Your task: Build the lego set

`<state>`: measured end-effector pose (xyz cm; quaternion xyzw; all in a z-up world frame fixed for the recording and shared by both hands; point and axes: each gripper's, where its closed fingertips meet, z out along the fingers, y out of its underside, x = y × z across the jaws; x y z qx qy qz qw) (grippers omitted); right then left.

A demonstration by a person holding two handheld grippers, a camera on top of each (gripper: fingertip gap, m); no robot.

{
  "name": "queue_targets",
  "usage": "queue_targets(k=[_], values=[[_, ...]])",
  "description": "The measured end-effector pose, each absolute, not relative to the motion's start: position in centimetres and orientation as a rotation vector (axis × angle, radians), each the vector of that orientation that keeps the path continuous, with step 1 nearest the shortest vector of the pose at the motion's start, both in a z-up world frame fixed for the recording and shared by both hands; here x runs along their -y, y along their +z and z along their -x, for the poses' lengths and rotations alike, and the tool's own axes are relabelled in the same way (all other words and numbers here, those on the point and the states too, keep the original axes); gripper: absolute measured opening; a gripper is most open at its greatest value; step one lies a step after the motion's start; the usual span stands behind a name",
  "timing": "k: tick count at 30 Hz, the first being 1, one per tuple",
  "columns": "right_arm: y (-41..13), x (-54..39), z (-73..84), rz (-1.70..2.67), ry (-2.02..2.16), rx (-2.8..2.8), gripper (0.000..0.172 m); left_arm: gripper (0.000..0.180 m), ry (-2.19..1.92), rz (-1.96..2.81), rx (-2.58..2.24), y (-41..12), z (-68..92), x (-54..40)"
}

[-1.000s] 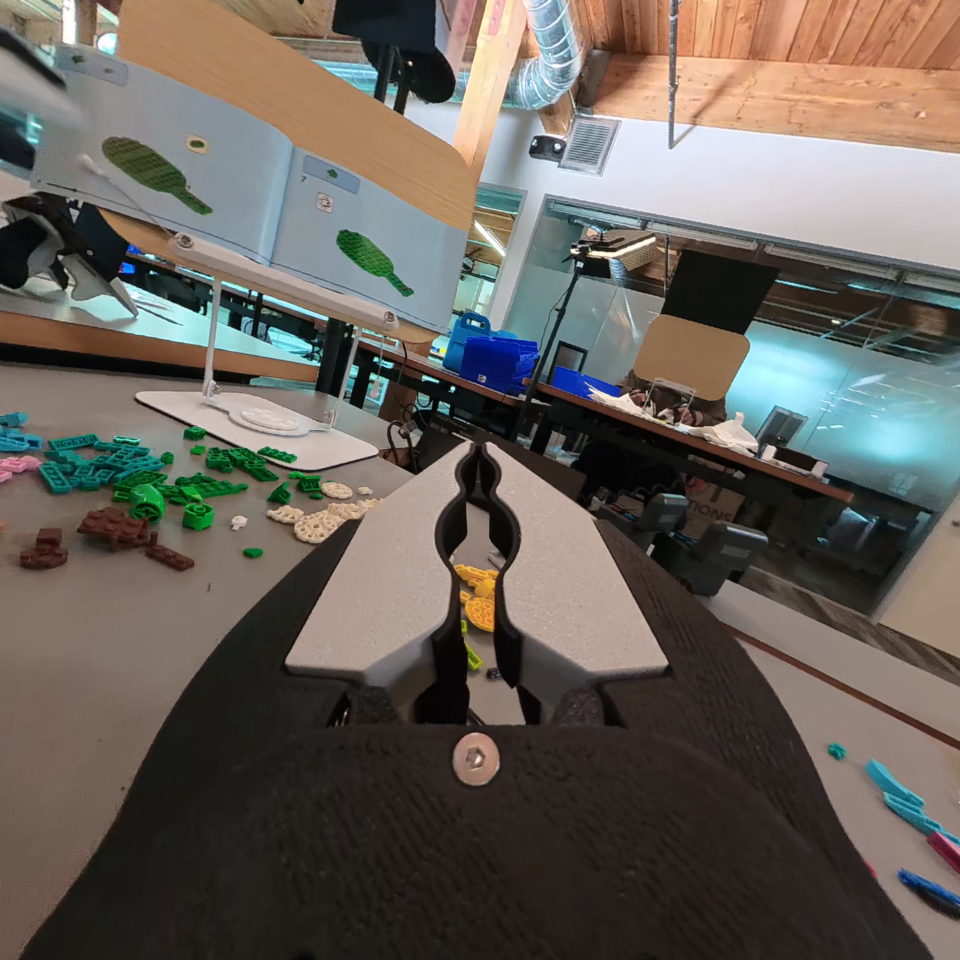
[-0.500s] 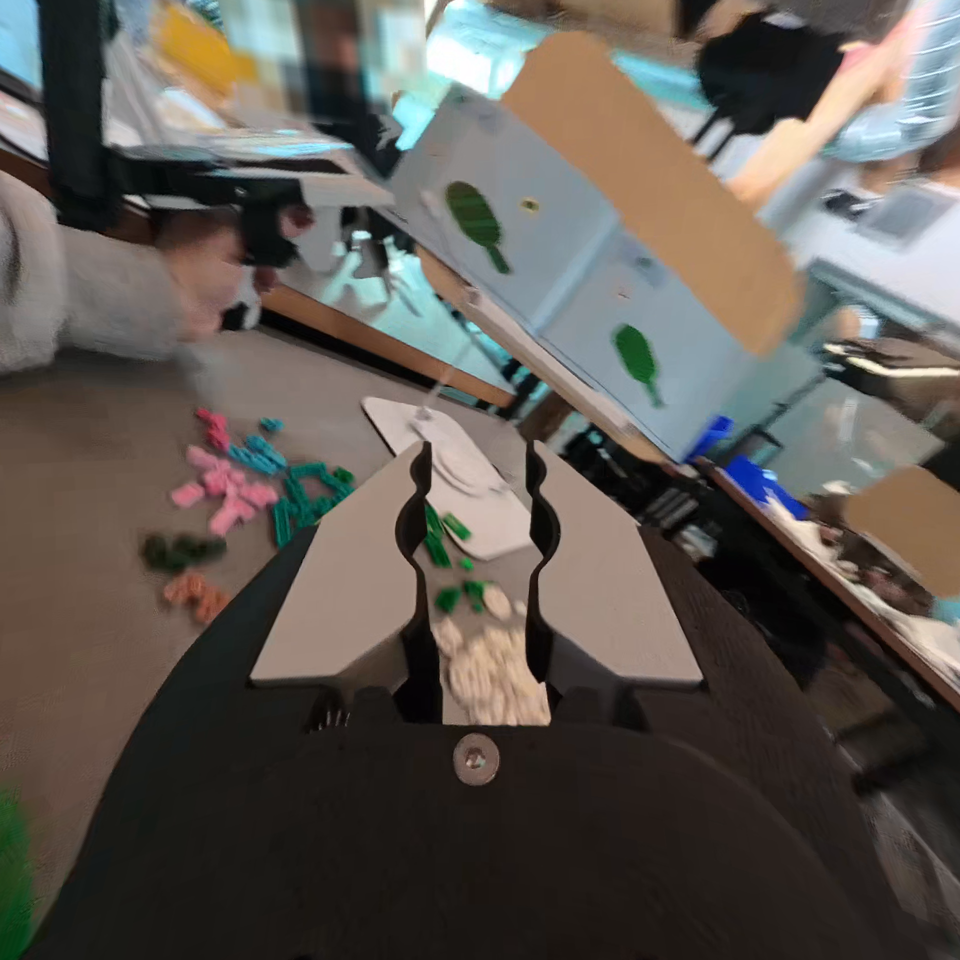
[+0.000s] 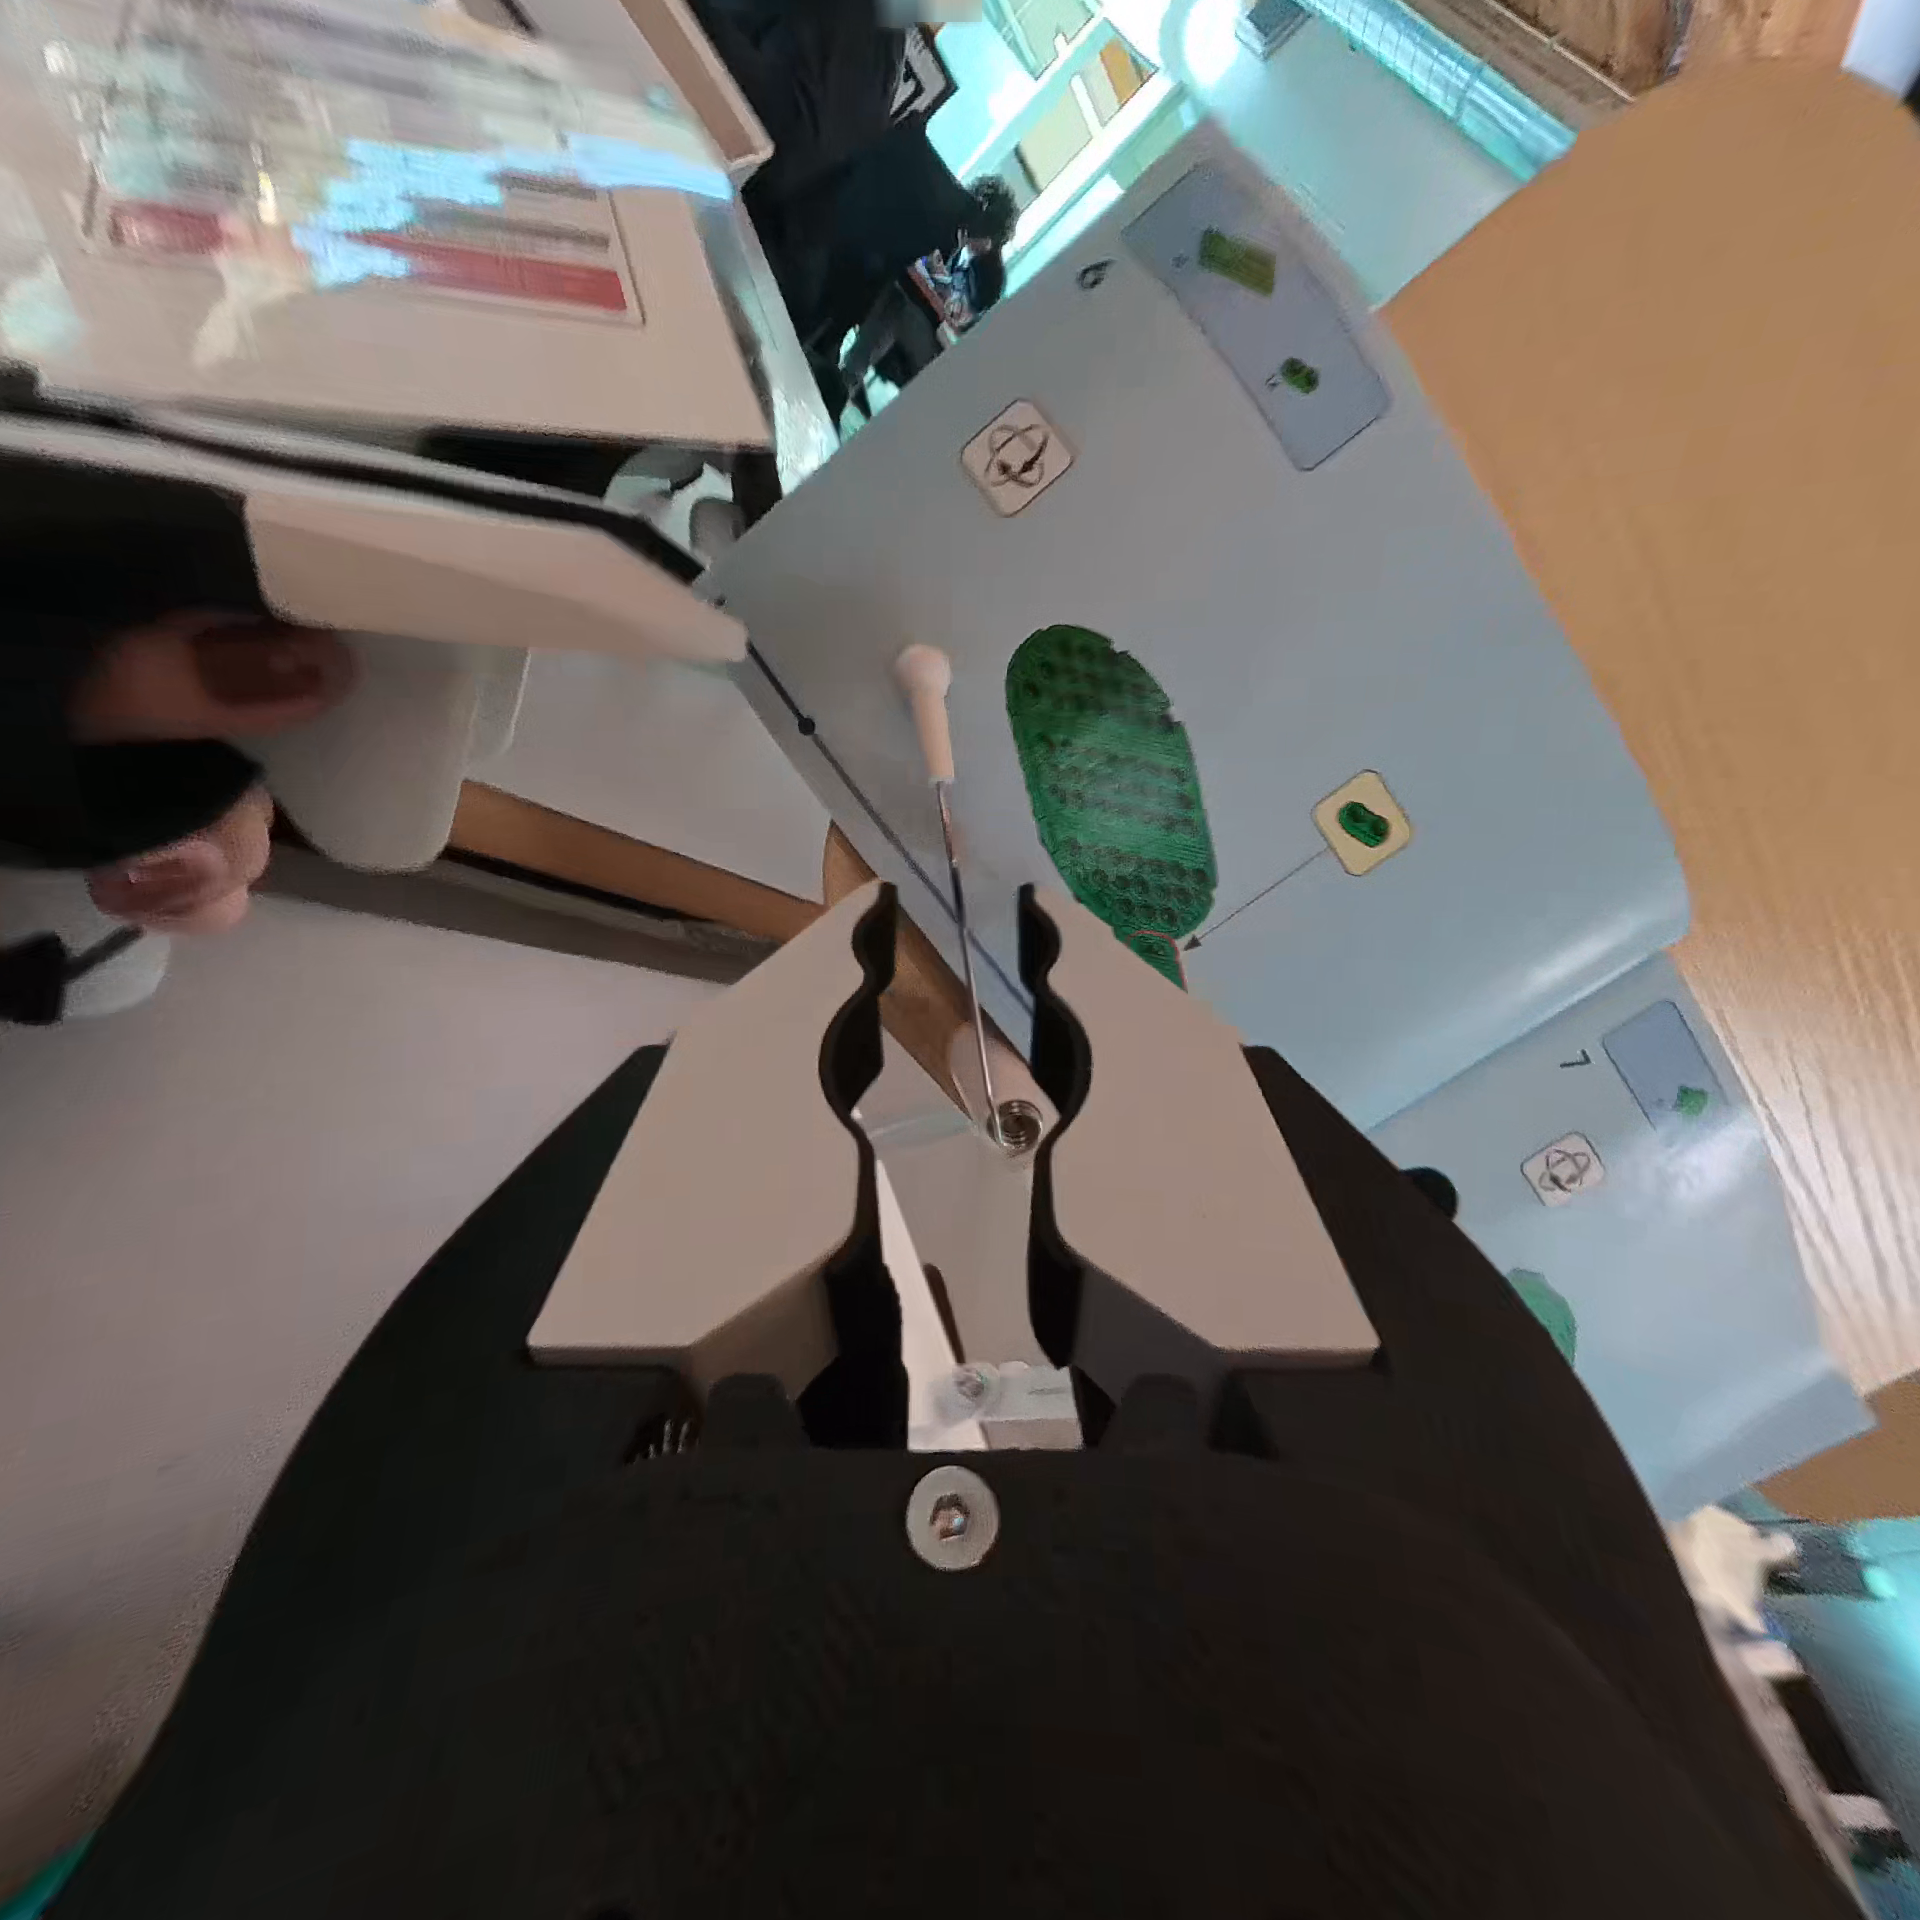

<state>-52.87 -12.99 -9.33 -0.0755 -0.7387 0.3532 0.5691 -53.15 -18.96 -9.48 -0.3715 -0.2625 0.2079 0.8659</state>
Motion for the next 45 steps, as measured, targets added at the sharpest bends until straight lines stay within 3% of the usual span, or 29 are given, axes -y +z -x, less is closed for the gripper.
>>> queue_targets(k=[4, 8, 13, 16, 19, 22, 25, 31, 32, 35, 37, 42, 45], values=[[-10.5, 13.1, 53.0, -0.096, 0.557, 1.687, 0.005, 0.000, 0.400, 0.761, 0.518, -9.1, 53.2, 19.3], [-11.5, 13.5, 52.6, -0.434, 0.277, 1.556, 0.000, 0.000, 0.438, 0.767, 0.474, -8.2, 52.6, 19.5], [-12.7, 13.8, 50.6, -0.649, 0.244, 1.431, 0.028, 0.001, 0.495, 0.772, 0.527, -8.9, 53.3, 19.9], [-10.1, 11.4, 47.9, -0.379, 0.664, 1.396, 0.031, 0.011, 0.540, 0.721, 0.575, -9.0, 53.6, 21.2], [-7.2, 3.9, 49.1, 0.202, 1.210, 1.375, 0.031, 0.015, 0.596, 0.719, 0.608, -9.3, 53.9, 21.4], [-5.5, -5.3, 52.2, 0.715, 1.609, 1.154, 0.054, 0.014, 0.699, 0.736, 0.651, -9.8, 54.1, 21.5], [-6.4, -10.5, 55.3, 0.918, 1.626, 1.079, 0.073, 0.013, 0.758, 0.762, 0.668, -10.2, 54.2, 21.2], [-6.4, -10.5, 57.7, 0.890, 1.705, 1.123, 0.074, 0.012, 0.720, 0.816, 0.650, -10.8, 54.4, 19.8], [-5.8, -9.4, 57.0, 0.821, 1.726, 1.133, 0.070, 0.012, 0.708, 0.816, 0.643, -10.8, 54.4, 19.7], [-5.3, -4.1, 54.2, 0.543, 1.685, 1.276, 0.020, 0.020, 0.638, 0.796, 0.583, -10.4, 53.8, 19.3], [-5.8, 0.0, 52.7, 0.393, 1.639, 1.412, 0.009, 0.030, 0.557, 0.753, 0.529, -9.8, 53.0, 19.2], [-6.3, 5.2, 52.8, 0.356, 1.575, 1.579, 0.010, 0.046, 0.406, 0.690, 0.487, -9.1, 52.4, 19.1], [-6.8, 5.7, 54.6, 0.433, 1.484, 1.618, 0.010, 0.069, 0.325, 0.740, 0.450, -9.0, 52.1, 17.6]])
